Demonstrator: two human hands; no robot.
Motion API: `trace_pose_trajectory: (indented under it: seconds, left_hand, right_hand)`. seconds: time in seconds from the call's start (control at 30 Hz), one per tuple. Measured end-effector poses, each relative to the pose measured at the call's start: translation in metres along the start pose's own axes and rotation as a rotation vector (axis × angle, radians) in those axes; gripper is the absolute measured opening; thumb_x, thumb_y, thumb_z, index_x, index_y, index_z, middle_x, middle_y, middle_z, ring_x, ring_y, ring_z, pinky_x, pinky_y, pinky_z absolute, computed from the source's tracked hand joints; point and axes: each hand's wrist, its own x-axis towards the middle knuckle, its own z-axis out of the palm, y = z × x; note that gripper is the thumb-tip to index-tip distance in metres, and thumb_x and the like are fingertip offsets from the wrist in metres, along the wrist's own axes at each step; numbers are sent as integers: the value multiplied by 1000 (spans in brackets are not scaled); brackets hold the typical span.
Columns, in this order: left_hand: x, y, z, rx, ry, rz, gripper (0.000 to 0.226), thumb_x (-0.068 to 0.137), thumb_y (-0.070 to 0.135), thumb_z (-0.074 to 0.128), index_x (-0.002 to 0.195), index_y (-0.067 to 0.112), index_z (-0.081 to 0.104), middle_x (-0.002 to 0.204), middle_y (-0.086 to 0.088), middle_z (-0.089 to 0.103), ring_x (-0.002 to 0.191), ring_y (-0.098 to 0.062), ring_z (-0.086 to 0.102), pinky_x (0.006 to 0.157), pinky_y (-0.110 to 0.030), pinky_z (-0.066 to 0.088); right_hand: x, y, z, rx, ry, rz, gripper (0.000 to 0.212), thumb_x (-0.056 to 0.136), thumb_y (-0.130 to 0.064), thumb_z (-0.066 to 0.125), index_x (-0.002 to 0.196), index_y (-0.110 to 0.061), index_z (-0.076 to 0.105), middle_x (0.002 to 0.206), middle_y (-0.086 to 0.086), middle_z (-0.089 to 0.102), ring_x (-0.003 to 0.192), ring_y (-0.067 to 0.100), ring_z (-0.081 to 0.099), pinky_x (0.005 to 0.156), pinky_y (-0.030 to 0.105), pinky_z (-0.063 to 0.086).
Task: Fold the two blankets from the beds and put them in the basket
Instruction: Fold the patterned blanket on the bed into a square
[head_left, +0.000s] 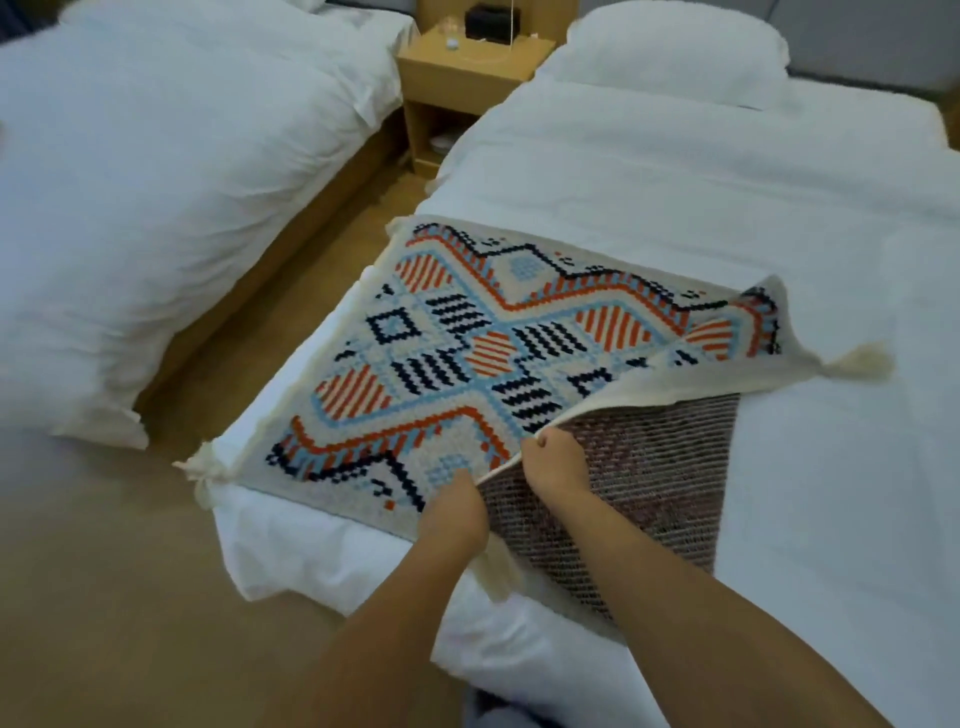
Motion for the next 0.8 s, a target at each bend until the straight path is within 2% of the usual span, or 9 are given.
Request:
trace_pose_trajectory:
  seconds: [0.1, 0.27, 0.43, 0.6, 0.73, 0.8]
  left_hand:
    - [27, -41, -29, 25, 23, -46, 15, 96, 16, 36, 109, 10, 41, 109, -14, 56, 95, -28, 58, 72, -34, 43]
    - [68, -119, -72, 2, 27, -109, 20, 95, 15, 40, 114, 10, 47, 119, -12, 55, 104, -26, 56, 88, -36, 47]
    - [103, -194, -105, 115, -93, -98, 21, 95, 21, 38, 113, 16, 48, 120, -10, 55, 107, -26, 56, 90, -34, 45]
    - [131, -281, -117, 364, -167, 140, 30, 96, 16, 35, 124, 16, 46, 125, -7, 53, 112, -25, 54, 91, -35, 48]
    - [162, -346, -129, 515, -214, 277, 29, 95, 14, 34, 120, 16, 48, 117, -8, 54, 105, -26, 57, 84, -35, 47]
    - [175, -377, -134, 553, -261, 319, 27, 94, 11, 35, 116, 14, 48, 114, -9, 53, 103, -28, 56, 81, -37, 44]
  right_hand:
    - [20, -39, 41, -25, -52, 4, 43, 96, -26, 44, 57, -17, 29, 57, 2, 31, 50, 16, 30, 45, 29, 21]
    - [50, -99, 105, -46, -173, 12, 42, 97, -23, 42, 58, -17, 28, 57, 4, 28, 49, 18, 24, 46, 29, 21]
    - [62, -147, 163, -140, -249, 0, 43, 97, -22, 41, 58, -22, 23, 58, 0, 26, 49, 15, 25, 46, 27, 19]
    - [61, -173, 235, -184, -277, 82, 41, 98, -25, 41, 58, -19, 31, 60, 2, 36, 52, 15, 35, 46, 28, 26]
    - [59, -196, 299, -167, -228, 208, 40, 97, -25, 41, 58, -22, 30, 62, -1, 35, 57, 16, 38, 61, 30, 34]
    - [57, -210, 330, -132, -206, 271, 41, 96, -25, 42, 57, -19, 31, 60, 1, 36, 55, 17, 38, 62, 32, 34]
